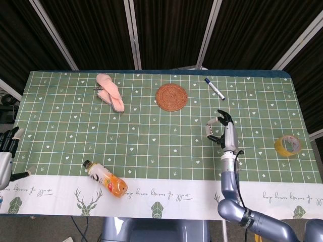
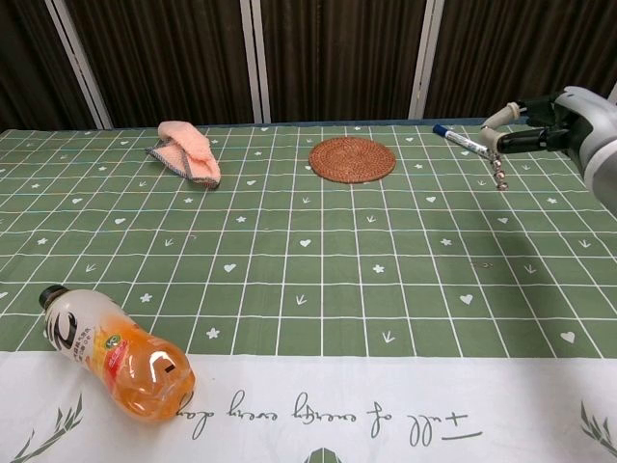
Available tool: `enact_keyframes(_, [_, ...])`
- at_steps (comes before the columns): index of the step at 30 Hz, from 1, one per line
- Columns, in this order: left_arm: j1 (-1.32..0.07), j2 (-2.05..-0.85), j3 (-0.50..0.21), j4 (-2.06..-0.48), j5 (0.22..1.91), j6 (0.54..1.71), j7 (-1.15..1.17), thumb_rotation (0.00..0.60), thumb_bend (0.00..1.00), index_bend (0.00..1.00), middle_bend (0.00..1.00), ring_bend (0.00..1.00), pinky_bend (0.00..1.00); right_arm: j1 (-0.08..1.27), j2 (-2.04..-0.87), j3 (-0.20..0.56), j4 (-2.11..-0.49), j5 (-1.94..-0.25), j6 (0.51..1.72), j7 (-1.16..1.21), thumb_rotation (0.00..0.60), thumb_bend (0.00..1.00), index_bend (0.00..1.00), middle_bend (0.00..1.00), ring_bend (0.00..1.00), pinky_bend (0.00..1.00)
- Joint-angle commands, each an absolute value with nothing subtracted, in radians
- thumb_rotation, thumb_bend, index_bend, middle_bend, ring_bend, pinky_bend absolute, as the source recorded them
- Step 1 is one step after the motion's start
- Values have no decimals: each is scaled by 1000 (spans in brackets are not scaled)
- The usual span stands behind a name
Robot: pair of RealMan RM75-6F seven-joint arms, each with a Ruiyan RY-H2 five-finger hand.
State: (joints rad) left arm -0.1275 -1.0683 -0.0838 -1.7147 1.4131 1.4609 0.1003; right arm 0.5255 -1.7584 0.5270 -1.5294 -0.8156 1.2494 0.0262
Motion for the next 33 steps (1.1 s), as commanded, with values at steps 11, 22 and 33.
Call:
enact_keyframes(11, [-126, -1067, -87, -1711, 1406, 1461, 92, 600, 42, 0, 0, 0, 0, 504, -1858, 482, -1429, -829, 1266, 83, 600, 405, 589, 123, 0, 0])
enact_keyframes(22, [-118, -1061, -83, -1712, 1409, 1467, 87, 600, 43, 0, 0, 0, 0, 497, -1898, 471, -1423, -832, 1269, 76, 600, 406, 590, 124, 0, 0])
enact_keyframes(33, [-117, -1060, -86, -1715, 1409, 1470, 87, 600, 43, 0, 0, 0, 0, 494, -1909, 474, -1407, -832, 1253, 55, 600, 406, 590, 123, 0, 0])
